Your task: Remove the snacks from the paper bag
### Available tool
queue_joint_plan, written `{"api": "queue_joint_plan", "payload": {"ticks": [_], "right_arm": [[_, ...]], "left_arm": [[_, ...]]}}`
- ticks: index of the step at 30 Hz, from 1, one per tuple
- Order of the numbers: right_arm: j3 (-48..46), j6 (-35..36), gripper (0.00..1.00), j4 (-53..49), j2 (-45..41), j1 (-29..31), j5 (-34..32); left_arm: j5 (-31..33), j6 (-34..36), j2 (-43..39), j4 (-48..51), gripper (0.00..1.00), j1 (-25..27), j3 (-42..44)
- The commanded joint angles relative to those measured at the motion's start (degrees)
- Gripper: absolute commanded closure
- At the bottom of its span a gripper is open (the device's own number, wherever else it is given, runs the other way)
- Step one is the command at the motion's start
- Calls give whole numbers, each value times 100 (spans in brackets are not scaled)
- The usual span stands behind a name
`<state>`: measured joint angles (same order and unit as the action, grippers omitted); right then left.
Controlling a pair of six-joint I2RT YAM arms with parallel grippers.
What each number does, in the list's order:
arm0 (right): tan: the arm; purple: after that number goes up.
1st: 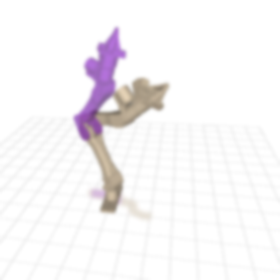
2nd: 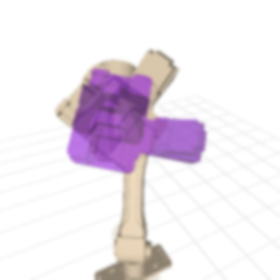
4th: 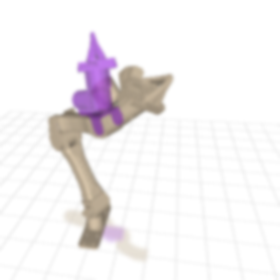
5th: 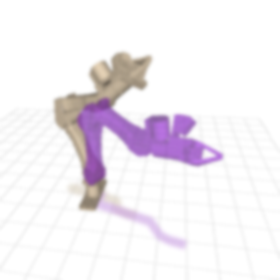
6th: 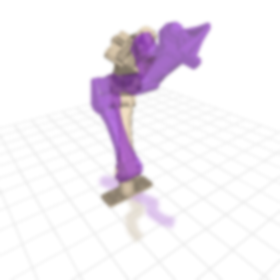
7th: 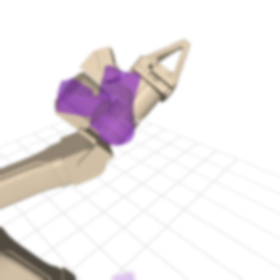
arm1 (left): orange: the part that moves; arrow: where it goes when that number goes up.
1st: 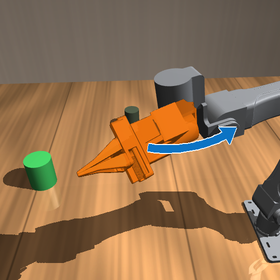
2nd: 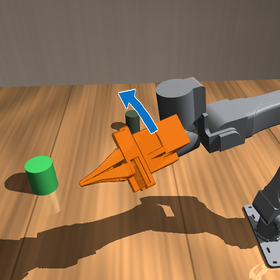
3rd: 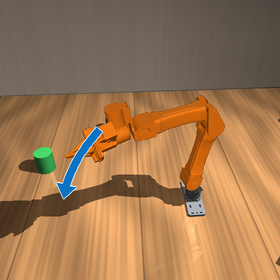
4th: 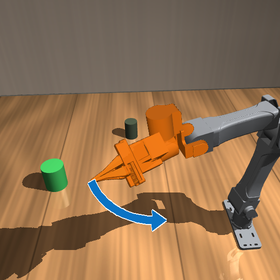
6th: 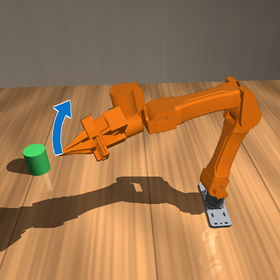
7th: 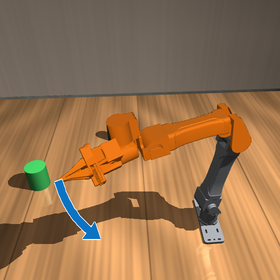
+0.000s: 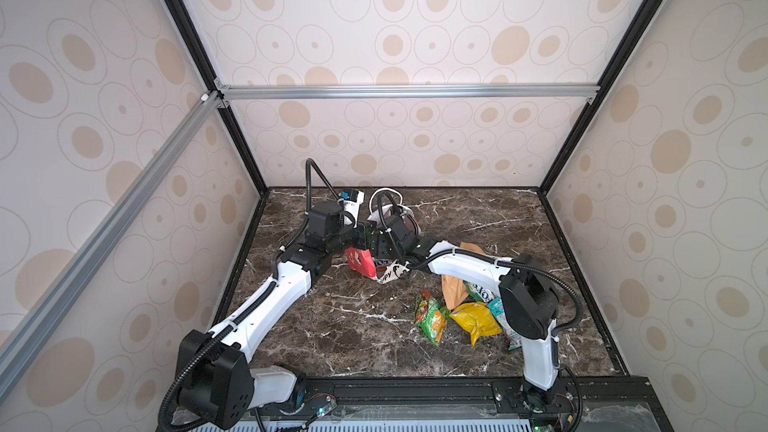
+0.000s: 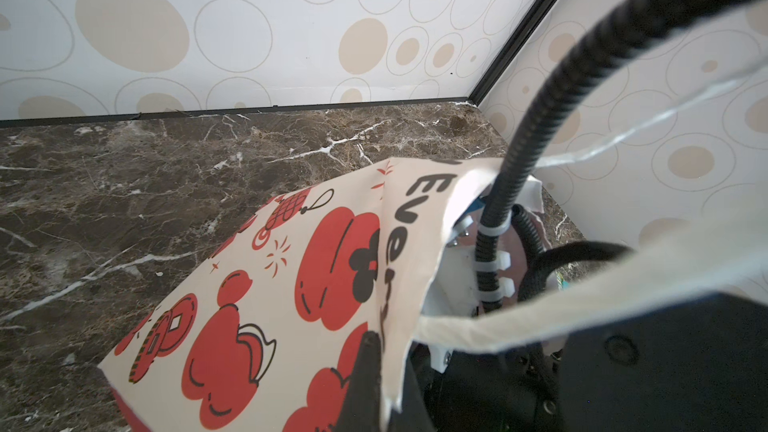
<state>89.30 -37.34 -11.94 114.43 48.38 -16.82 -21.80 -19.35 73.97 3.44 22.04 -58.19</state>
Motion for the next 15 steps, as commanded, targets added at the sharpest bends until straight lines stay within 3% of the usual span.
{"api": "queue_joint_plan", "payload": {"ticks": [1, 4, 11, 15], "right_arm": [[485, -41, 0, -228, 10, -166, 214], [670, -179, 0, -379, 145, -287, 389], [1310, -35, 0, -783, 564, -434, 19], [1758, -753, 0, -1230, 721, -657, 650]], "left_arm": [[-218, 2, -256, -324, 100, 37, 2], [-286, -42, -288, -385, 100, 37, 79], [-371, 41, -276, -375, 100, 104, 47], [-300, 122, -276, -228, 100, 134, -16]]}}
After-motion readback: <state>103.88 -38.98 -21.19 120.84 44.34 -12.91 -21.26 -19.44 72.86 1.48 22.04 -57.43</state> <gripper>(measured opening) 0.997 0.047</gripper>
